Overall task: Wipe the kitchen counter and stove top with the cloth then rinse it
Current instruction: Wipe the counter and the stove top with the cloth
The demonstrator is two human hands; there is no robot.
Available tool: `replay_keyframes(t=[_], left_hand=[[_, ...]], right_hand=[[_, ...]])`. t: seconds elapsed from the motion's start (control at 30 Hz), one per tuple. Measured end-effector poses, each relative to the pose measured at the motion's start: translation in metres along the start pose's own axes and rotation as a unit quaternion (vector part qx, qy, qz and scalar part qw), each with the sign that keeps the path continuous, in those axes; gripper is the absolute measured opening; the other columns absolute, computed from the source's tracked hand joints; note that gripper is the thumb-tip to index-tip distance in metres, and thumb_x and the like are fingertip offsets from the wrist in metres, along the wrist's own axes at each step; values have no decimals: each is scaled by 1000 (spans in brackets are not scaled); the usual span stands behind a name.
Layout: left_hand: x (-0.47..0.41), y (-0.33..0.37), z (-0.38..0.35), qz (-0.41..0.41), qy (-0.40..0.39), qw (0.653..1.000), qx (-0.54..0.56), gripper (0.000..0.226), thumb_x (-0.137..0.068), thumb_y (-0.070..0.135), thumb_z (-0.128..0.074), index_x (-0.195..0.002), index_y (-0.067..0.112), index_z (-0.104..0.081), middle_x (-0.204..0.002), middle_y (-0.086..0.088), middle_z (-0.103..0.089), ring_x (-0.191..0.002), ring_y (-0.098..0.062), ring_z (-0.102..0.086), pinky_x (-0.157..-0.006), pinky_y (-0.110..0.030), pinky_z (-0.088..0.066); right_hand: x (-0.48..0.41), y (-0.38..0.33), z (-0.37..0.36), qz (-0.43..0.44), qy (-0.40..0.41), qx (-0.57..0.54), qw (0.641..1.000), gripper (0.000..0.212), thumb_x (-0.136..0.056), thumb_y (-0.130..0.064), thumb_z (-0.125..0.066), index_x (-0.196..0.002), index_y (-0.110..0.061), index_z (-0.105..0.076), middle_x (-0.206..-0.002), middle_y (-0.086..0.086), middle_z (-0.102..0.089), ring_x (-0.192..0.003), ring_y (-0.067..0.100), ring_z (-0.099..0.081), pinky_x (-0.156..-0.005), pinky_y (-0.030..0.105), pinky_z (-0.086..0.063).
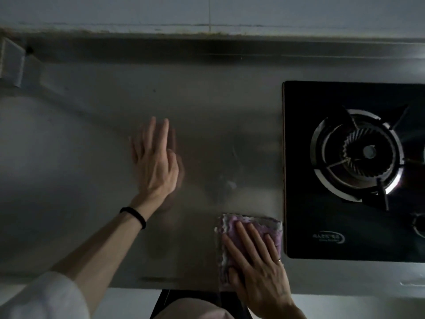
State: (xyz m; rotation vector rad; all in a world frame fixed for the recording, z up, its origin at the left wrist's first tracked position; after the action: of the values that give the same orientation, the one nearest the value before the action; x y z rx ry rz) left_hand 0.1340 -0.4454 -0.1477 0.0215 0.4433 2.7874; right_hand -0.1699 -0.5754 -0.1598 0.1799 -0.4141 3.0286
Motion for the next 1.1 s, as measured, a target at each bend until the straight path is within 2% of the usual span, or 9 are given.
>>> replay_keyframes(t=[0.07,0.23,0.4,0.57,0.67,0.8,0.97,1.03,1.1], left_hand=[[-8,22,-5,-12,4,1000,3,72,-94,23,-37,-164,31,-23,-173,-6,-19,-158,-33,-21,-128,-57,-13],[-10,38,-28,-15,-24,999,-40,67,-97,30,-32,-164,28,-26,-173,-11,-19,-159,-38,-18,-129,-56,-15],[-8,36,-31,-23,3,998,-63,67,-98,29,-37,-164,29,-26,-173,-10,-21,-159,-38,-20,-127,-57,-19],[-9,38,-30,-25,7,998,-63,67,-98,26,-38,-164,28,-27,-173,-10,-22,-158,-37,-21,-126,-58,-21],[-10,38,-31,-18,0,997,-68,68,-96,27,-37,-163,29,-28,-172,-9,-23,-158,-38,-22,-126,-57,-21],[-11,37,-33,-10,-12,998,-68,70,-94,30,-34,-163,31,-27,-172,-9,-22,-158,-37,-20,-127,-58,-20],[-12,38,-32,-6,-9,997,-77,70,-93,30,-34,-163,32,-26,-172,-7,-22,-158,-36,-21,-127,-56,-19],[-12,38,-31,-6,-5,996,-85,70,-93,30,-34,-163,33,-26,-172,-7,-22,-158,-35,-22,-127,-56,-20],[-11,39,-31,-6,-8,996,-88,71,-93,30,-35,-163,33,-26,-172,-7,-23,-157,-36,-23,-126,-56,-21]], right_hand=[[-3,-3,0,4,-5,-2,1000,76,-86,-50,-58,-158,-35,-40,-169,4,-31,-155,26,-31,-121,51,-28],[-52,-1,1,30,-7,-13,999,78,-91,-53,-53,-163,-37,-26,-173,2,-15,-159,26,-17,-128,47,-4],[-169,24,24,62,6,-13,998,67,-97,-52,-47,-161,-34,-34,-172,5,-21,-158,28,-22,-128,51,-14],[-221,44,36,-1,5,-8,1000,68,-99,-49,-41,-163,-33,-27,-174,4,-12,-161,25,-8,-129,50,-7],[-196,33,36,-21,21,-31,999,69,-98,-47,-47,-163,-30,-31,-173,6,-15,-161,27,-10,-128,52,-9],[-99,-4,9,10,12,-28,999,71,-98,-50,-52,-163,-31,-30,-174,4,-15,-160,27,-13,-127,52,-14],[-6,-31,-10,41,-7,-17,999,69,-85,-53,-58,-152,-37,-50,-163,1,-41,-149,21,-43,-117,45,-34],[-11,-26,-7,59,-10,-16,998,72,-85,-54,-59,-154,-38,-46,-165,0,-40,-152,19,-38,-119,44,-32],[-30,-19,-2,82,-17,-26,996,78,-87,-55,-61,-159,-38,-37,-170,-1,-28,-157,19,-27,-125,44,-21]])
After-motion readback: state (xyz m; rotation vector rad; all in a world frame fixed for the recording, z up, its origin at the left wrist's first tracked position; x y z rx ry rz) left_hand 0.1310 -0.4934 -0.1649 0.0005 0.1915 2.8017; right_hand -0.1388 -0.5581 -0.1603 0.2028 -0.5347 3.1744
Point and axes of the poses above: each hand's wrist, its own x-axis away from the middle knuckle, its own z-axis out of the back of the hand, y = z × x, the point moved 9 cm from there along -x, towards the middle knuckle
